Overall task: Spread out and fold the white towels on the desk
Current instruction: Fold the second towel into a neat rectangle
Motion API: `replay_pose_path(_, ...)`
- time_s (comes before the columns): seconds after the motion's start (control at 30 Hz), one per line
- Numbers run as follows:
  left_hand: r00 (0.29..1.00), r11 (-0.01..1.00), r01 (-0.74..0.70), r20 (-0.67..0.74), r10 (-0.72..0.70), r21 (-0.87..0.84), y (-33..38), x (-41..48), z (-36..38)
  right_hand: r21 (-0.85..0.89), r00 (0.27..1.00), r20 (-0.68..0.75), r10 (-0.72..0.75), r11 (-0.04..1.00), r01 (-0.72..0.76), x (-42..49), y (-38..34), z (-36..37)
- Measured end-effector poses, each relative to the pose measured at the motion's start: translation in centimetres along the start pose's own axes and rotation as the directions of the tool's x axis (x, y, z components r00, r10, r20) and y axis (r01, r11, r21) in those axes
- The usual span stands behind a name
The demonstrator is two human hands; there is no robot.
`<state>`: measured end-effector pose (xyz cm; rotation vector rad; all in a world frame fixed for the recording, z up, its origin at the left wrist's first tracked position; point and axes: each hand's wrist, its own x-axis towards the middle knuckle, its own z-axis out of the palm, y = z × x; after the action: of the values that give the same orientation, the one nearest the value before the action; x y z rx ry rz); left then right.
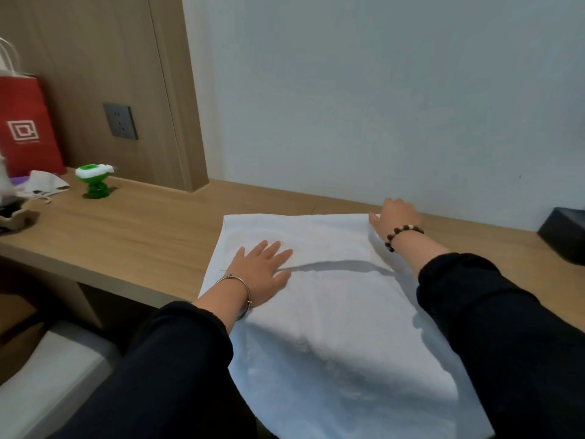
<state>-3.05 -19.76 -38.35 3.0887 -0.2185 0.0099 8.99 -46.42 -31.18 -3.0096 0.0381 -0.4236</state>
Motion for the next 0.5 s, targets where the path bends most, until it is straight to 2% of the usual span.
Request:
replay_pose_path(0.07, 1.0, 1.0, 0.003, -0.007, -0.003, -0.007, 0.0, 0.0, 0.1, -0.07, 0.999, 0.028, 0.03, 0.997, -0.028, 0.5, -0.3, 0.0)
replay_pose_path(0.13, 1.0, 1.0, 0.002, -0.013, -0.002, -0.013, -0.1, 0.1, 0.2, -0.045, 0.995, 0.041, 0.091, 0.995, -0.089, 1.1, 0.0, 0.0)
replay_pose_path(0.23, 1.0, 1.0, 0.0, -0.021, 0.0, -0.02, -0.2, 0.1, 0.3, 0.164, 0.979, 0.07, 0.19, 0.966, -0.199, 2.1, 0.7, -0.1)
replay_pose_path(0.3, 1.0, 1.0, -0.002, -0.027, 0.001, -0.022, -0.2, 0.1, 0.3, 0.352, 0.959, 0.136, 0.25, 0.892, -0.283, 2.3, 1.2, -0.9)
replay_pose_path(0.37, 1.0, 1.0, -0.005, -0.031, 0.004, -0.021, -0.3, 0.1, 0.4, 0.458, 0.933, 0.265, 0.243, 0.82, -0.344, 3.2, 2.3, -0.9)
replay_pose_path(0.4, 0.999, 1.0, -0.005, -0.032, 0.004, -0.021, -0.3, 0.1, 0.4, 0.454, 0.906, 0.341, 0.251, 0.8, -0.392, 3.4, 3.4, -0.5)
replay_pose_path(0.43, 0.999, 1.0, -0.004, -0.033, 0.003, -0.023, -0.4, 0.1, 0.5, 0.469, 0.852, 0.467, 0.238, 0.75, -0.467, 3.8, 4.2, -0.1)
replay_pose_path(0.47, 1.0, 1.0, -0.003, -0.031, 0.002, -0.025, -0.4, 0.1, 0.5, 0.595, 0.835, 0.524, 0.166, 0.631, -0.498, 3.5, 5.0, -0.1)
replay_pose_path(0.5, 1.0, 1.0, -0.002, -0.03, 0.001, -0.026, -0.4, 0.2, 0.5, 0.739, 0.865, 0.482, 0.139, 0.466, -0.486, 3.3, 5.8, 0.3)
